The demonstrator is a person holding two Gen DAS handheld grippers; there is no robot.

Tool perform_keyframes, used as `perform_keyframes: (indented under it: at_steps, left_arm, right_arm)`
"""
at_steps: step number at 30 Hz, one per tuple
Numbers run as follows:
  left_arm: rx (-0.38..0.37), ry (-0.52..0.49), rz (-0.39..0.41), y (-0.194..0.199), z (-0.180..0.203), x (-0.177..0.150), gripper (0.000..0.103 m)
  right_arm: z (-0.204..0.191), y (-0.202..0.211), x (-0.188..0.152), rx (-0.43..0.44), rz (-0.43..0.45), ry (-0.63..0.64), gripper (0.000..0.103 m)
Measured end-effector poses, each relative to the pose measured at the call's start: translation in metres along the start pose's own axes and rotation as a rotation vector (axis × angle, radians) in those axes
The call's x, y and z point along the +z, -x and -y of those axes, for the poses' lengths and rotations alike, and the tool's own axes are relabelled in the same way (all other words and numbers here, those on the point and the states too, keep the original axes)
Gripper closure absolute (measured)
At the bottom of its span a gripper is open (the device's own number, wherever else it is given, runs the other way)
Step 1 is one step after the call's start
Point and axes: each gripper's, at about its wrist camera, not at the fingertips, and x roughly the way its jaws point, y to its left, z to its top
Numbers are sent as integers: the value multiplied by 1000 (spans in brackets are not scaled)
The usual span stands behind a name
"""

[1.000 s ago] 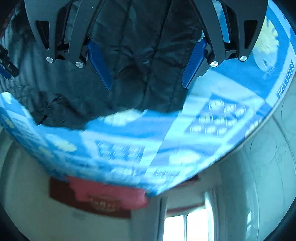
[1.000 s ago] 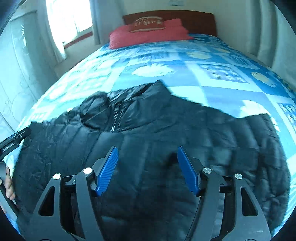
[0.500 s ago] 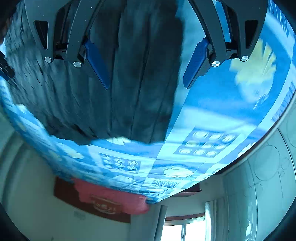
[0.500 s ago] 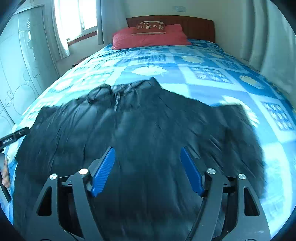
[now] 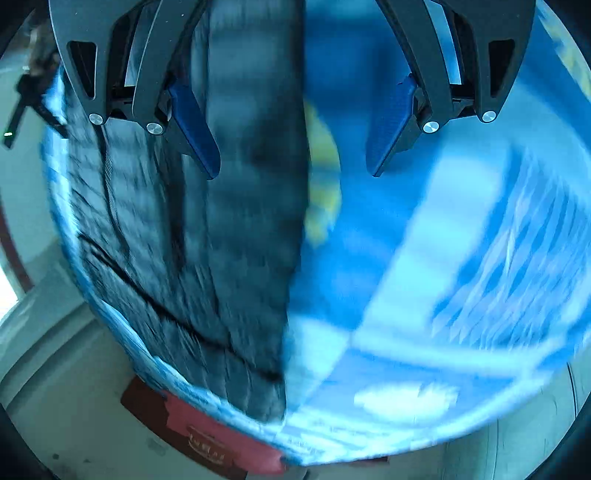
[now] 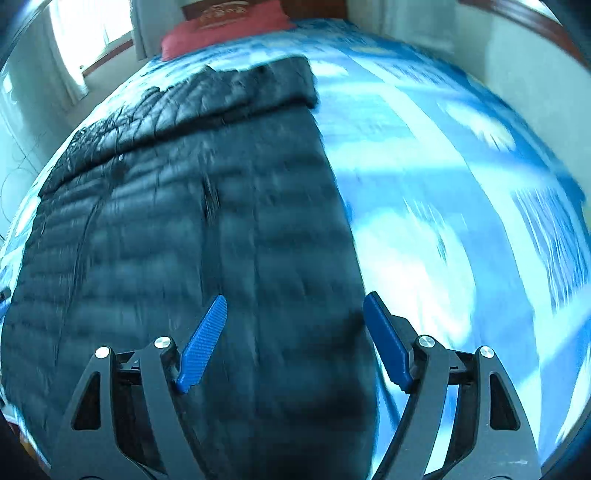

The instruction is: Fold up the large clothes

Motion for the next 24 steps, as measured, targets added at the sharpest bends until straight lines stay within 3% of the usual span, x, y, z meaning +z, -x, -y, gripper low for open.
perform_keyframes:
  at_steps: [6, 11, 16, 19, 21, 24]
  left_arm:
    - [-97, -47, -21, 17, 14, -47, 23]
    - [-128, -76, -36, 19, 23, -58, 23]
    - [-223, -29, -54, 20, 17, -68, 24]
    - [-202, -48, -36, 22, 19, -74, 32]
    - [-214, -44, -40, 23, 18, -75, 40]
    - [-224, -39, -42, 24, 16, -77, 48]
  right_arm:
    - [16, 15, -45, 66, -28, -66, 27]
    - [22, 29, -64, 108, -30, -80, 27]
    - [22, 43, -82, 161, -38, -82, 28]
    - [20, 48, -90, 174, -12, -77, 41]
    - [18, 49, -91, 202, -6, -81, 57]
    - [14, 49, -91, 194, 5, -69, 63]
